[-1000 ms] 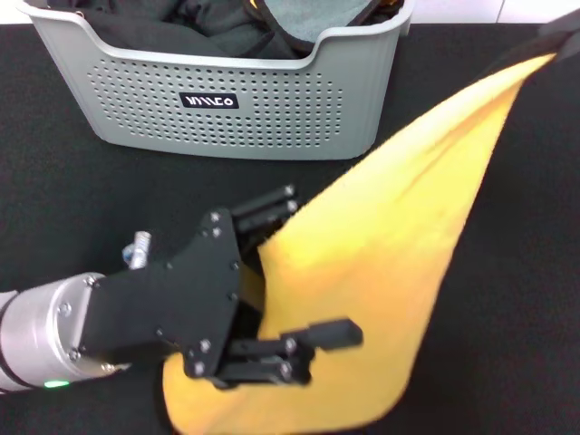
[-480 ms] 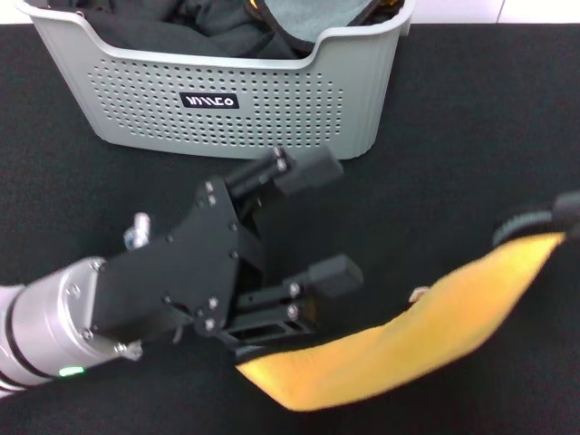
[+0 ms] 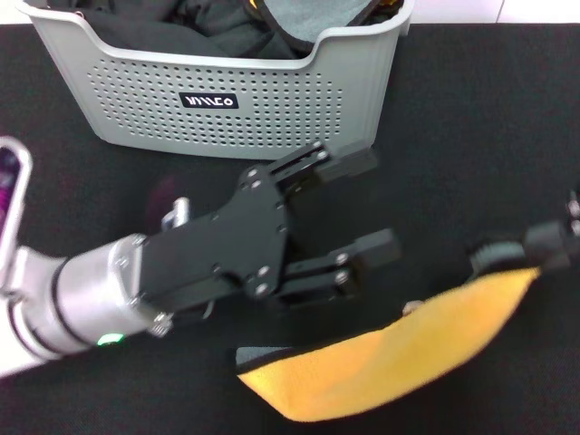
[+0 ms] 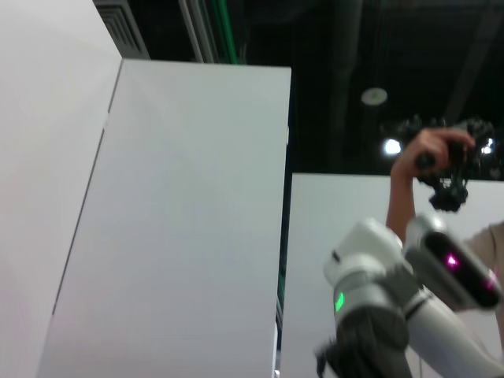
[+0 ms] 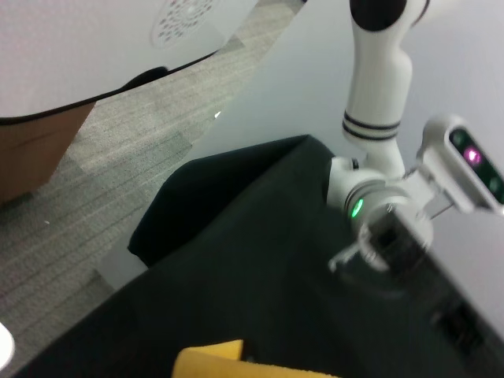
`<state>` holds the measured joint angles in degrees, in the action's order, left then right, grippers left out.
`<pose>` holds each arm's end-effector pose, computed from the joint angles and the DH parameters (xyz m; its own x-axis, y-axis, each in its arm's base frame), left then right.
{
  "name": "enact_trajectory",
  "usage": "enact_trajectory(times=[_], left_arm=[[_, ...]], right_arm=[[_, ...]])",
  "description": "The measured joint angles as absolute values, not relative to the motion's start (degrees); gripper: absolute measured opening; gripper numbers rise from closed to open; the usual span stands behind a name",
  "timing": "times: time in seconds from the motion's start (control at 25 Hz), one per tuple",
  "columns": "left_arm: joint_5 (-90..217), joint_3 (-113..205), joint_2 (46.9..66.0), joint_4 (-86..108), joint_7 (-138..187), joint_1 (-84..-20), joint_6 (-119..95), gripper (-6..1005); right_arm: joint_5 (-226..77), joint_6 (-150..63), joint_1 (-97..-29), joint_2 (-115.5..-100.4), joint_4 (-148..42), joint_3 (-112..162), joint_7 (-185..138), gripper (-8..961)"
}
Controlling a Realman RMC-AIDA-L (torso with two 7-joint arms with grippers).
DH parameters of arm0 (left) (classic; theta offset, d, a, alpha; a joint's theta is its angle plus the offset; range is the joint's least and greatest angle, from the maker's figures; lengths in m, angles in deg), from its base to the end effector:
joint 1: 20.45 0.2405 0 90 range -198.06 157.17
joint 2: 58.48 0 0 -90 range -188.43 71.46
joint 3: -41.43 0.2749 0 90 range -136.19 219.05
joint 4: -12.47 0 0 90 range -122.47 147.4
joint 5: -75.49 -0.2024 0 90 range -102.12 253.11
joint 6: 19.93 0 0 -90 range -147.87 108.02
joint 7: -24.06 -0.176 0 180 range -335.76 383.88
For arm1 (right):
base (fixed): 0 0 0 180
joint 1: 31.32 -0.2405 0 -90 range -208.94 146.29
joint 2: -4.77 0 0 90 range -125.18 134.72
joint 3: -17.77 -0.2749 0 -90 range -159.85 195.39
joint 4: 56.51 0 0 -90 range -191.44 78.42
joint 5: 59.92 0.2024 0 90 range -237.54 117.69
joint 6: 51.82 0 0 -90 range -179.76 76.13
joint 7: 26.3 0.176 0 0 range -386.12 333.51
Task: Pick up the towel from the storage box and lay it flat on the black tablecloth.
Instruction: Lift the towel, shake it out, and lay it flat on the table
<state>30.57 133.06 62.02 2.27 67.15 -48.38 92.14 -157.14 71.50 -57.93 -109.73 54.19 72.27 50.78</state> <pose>-0.1794 0.2473 -0.0593 0.3300 0.0321 0.9434 0.1423 -0.9897 -0.0161 0.1096 0.2457 0.0825 0.6163 0.7837 -0.0774 0.7717 -0.6206 -0.1388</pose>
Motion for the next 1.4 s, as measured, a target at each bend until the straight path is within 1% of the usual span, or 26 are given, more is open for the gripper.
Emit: enact_trajectory(times=[0.08, 0.2, 0.32, 0.44, 0.68, 0.8, 0.84, 0.96, 1.08, 1.16, 1.28, 1.4], left_arm=[[30.5, 133.2, 62.02, 2.3, 67.4, -50.0, 90.6, 780], [30.5, 133.2, 61.94, 2.1, 68.7, -51.8, 88.7, 778], [30.1, 133.2, 61.56, 1.7, 70.9, -53.1, 88.2, 777], [29.4, 133.4, 61.18, 1.5, 72.6, -55.1, 88.3, 776], [24.6, 133.3, 59.69, -3.6, 79.7, -57.2, 89.1, 774], [23.2, 133.3, 59.51, -5.9, 83.3, -58.3, 89.5, 773], [23.0, 133.3, 59.51, -5.9, 83.7, -58.8, 89.6, 773], [22.6, 133.3, 59.86, -5.7, 84.5, -60.0, 89.5, 773], [22.7, 132.9, 60.77, -5.6, 84.5, -60.2, 88.3, 773], [23.1, 132.4, 61.15, -5.9, 84.3, -60.3, 86.8, 774], [23.7, 132.1, 61.35, -6.0, 84.2, -60.5, 85.4, 774], [25.4, 132.0, 61.4, -5.7, 84.2, -60.5, 84.2, 774]], right_arm=[[-156.4, 71.5, -60.7, -109.2, 54.1, 71.5, 51.9, 9], [-154.4, 71.4, -63.7, -107.94, 54.1, 69.9, 53.5, 9], [-152.3, 71.3, -64.6, -106.81, 54.1, 68.6, 53.7, 9], [-152.0, 71.3, -64.3, -106.44, 54.0, 67.6, 52.4, 9], [-152.9, 71.1, -65.1, -106.18, 52.1, 66.0, 49.4, 10], [-154.0, 70.6, -66.1, -106.17, 51.2, 65.2, 49.0, 10], [-154.5, 70.0, -66.6, -106.4, 51.0, 64.7, 48.6, 10], [-154.7, 69.7, -67.3, -106.55, 50.7, 64.7, 48.3, 10], [-154.5, 69.7, -68.0, -106.71, 50.3, 65.1, 48.2, 10], [-154.2, 70.2, -68.1, -107.12, 50.3, 65.3, 47.6, 9], [-153.9, 70.4, -68.4, -107.88, 50.9, 65.5, 46.7, 9], [-153.3, 70.7, -69.0, -108.06, 51.3, 65.5, 46.6, 10]])
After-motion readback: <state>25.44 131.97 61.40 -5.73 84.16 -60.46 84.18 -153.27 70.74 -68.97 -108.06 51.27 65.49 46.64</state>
